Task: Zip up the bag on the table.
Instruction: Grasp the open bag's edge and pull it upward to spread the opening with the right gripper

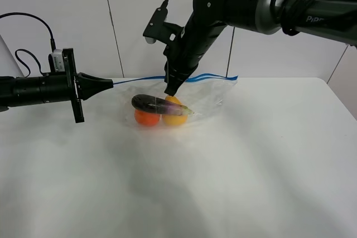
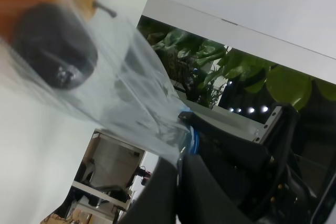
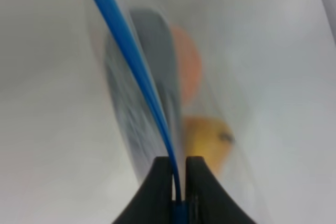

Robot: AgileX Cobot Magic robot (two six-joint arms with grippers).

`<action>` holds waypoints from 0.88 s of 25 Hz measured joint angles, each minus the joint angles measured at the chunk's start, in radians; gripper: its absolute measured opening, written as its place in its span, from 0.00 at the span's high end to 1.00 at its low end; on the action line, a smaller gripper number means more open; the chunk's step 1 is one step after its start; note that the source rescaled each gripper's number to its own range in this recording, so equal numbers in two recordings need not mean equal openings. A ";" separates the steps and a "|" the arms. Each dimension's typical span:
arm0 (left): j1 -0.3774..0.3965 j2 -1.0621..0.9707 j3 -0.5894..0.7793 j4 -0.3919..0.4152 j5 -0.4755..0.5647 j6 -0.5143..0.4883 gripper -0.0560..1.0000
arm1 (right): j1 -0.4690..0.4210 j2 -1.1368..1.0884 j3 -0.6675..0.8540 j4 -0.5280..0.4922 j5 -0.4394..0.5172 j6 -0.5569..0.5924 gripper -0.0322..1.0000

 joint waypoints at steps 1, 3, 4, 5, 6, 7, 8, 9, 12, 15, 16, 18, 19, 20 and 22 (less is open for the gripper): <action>0.000 0.000 0.000 0.000 0.000 0.000 0.95 | -0.008 -0.005 0.000 0.000 0.011 0.003 0.97; 0.000 0.000 0.000 -0.001 -0.007 0.001 0.95 | -0.025 -0.011 0.000 -0.003 0.038 0.010 0.97; 0.000 0.000 0.000 -0.001 -0.008 0.001 0.95 | -0.035 -0.015 0.000 -0.005 0.056 0.012 0.97; 0.000 0.000 0.000 -0.001 -0.009 0.002 0.95 | -0.045 -0.018 0.000 -0.008 0.071 0.017 0.97; 0.000 0.000 0.000 -0.001 -0.009 0.002 0.95 | -0.054 -0.024 0.000 -0.008 0.090 0.025 0.97; 0.000 0.000 0.000 0.000 -0.009 0.002 0.95 | -0.064 -0.027 0.000 -0.008 0.109 0.031 0.97; 0.000 0.000 0.000 0.000 -0.009 0.002 0.95 | -0.074 -0.031 0.000 -0.006 0.124 0.037 0.97; 0.000 0.000 0.000 0.000 -0.008 0.002 0.95 | -0.081 -0.033 0.000 -0.003 0.141 0.044 0.97; -0.001 0.000 0.000 0.001 -0.008 0.002 0.95 | -0.114 -0.040 0.000 -0.001 0.199 0.063 0.97; -0.001 0.000 0.000 0.001 -0.009 0.002 0.95 | -0.150 -0.046 0.000 -0.009 0.259 0.086 0.97; -0.001 0.000 0.000 0.001 -0.009 0.002 0.95 | -0.158 -0.046 0.000 -0.010 0.279 0.092 0.97; -0.001 0.000 0.000 0.001 -0.009 0.002 0.95 | -0.173 -0.046 0.000 -0.011 0.306 0.099 0.97; -0.001 0.000 0.000 0.001 -0.009 0.002 0.95 | -0.179 -0.046 0.000 -0.011 0.310 0.102 0.97; 0.000 0.000 0.000 0.002 -0.010 0.002 0.95 | -0.183 -0.046 0.000 -0.019 0.311 0.104 0.97; 0.004 0.000 0.000 0.002 -0.011 0.002 0.95 | -0.196 -0.046 0.000 -0.028 0.313 0.105 0.97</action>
